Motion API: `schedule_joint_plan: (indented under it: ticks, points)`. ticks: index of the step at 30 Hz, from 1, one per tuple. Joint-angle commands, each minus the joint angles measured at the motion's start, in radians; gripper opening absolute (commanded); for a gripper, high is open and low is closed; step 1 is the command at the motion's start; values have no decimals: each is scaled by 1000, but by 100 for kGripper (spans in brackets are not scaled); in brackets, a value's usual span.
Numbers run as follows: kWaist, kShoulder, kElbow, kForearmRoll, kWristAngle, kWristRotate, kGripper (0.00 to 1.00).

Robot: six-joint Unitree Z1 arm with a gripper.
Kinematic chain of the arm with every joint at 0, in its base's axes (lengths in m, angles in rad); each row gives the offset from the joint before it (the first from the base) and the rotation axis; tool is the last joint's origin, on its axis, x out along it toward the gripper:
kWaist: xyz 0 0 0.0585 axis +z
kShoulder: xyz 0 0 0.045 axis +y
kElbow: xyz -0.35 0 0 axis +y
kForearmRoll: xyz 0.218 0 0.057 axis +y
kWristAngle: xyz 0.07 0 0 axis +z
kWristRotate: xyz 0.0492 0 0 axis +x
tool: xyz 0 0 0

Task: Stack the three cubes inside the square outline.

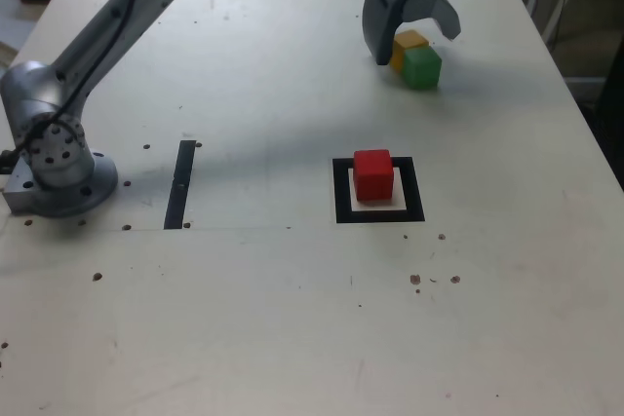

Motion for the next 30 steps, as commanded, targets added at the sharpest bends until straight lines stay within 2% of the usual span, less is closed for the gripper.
schedule_joint_plan:
  ticks: [1, 10, 18, 30]
  points:
    - [1, 12, -15, 14, 2, 2, 98]
    - [10, 38, -67, 40, 2, 16, 85]
    - [9, 42, -80, 46, 15, 23, 59]
    - [3, 63, -96, 50, 10, 20, 53]
